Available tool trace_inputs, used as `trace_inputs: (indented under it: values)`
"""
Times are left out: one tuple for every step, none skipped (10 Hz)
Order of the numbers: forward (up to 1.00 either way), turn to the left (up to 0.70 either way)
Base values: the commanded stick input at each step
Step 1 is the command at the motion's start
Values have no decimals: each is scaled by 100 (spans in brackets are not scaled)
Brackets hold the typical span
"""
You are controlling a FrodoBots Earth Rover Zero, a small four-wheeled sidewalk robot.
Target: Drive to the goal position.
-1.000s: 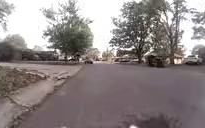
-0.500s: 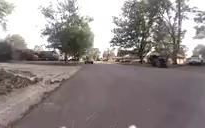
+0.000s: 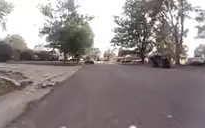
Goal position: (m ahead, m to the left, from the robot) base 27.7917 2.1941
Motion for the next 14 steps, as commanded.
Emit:
trace_inputs:
  values:
    - [100,0]
    - [100,0]
    - [100,0]
    - [100,2]
    - [100,13]
    - [100,26]
    - [100,8]
    - [100,0]
    - [100,0]
    - [100,0]
    - [100,0]
    - [100,0]
    - [100,0]
    - [100,0]
